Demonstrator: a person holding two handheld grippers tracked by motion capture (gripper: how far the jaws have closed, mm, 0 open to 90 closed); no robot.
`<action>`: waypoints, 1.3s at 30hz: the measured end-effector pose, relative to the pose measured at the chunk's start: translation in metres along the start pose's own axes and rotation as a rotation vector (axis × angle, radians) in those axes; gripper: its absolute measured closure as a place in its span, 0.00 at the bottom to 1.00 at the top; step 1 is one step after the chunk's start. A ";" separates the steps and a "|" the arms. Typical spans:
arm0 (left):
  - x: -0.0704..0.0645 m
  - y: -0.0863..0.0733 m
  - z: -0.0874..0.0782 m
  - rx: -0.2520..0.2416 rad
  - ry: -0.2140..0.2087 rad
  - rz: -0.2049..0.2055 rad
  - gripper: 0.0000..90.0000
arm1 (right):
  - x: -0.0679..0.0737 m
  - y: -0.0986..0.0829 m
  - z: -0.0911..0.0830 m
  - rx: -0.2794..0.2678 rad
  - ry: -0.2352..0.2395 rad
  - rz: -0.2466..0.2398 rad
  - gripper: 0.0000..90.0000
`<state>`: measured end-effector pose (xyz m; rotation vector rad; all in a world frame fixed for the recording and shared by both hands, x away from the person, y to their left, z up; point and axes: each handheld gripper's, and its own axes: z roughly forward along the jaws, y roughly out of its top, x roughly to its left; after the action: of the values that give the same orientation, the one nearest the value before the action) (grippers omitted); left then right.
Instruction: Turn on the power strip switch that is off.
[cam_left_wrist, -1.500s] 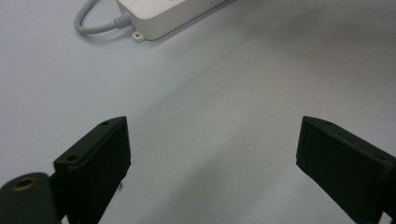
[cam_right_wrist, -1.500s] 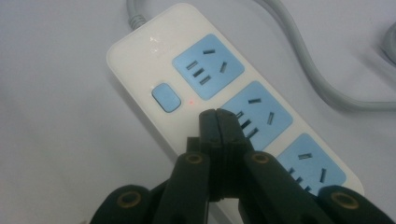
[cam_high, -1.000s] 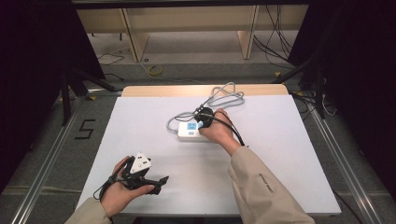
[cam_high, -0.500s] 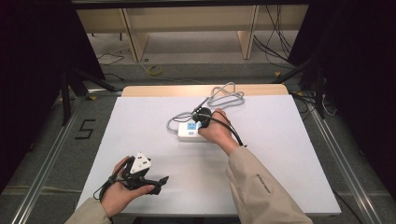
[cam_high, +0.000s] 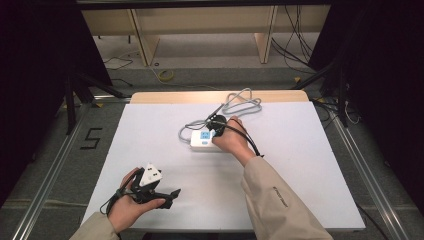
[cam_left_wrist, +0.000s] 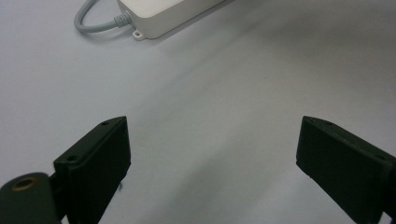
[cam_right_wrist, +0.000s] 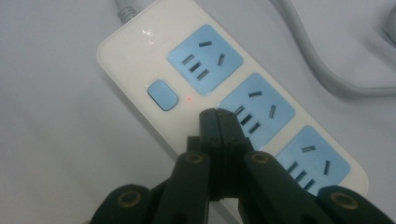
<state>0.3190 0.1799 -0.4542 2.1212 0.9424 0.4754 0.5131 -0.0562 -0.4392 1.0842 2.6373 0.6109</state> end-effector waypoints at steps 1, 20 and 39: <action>0.000 0.000 0.000 -0.001 0.000 -0.001 0.11 | 0.000 0.000 0.000 -0.003 0.002 -0.002 1.00; -0.001 0.000 0.001 -0.001 0.000 -0.001 0.11 | -0.004 -0.003 0.001 -0.012 0.022 0.023 1.00; -0.001 0.000 0.002 0.006 -0.001 0.006 0.11 | -0.003 -0.007 -0.002 -0.032 0.008 0.001 1.00</action>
<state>0.3198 0.1785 -0.4551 2.1305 0.9383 0.4751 0.5104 -0.0629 -0.4405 1.0768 2.6243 0.6568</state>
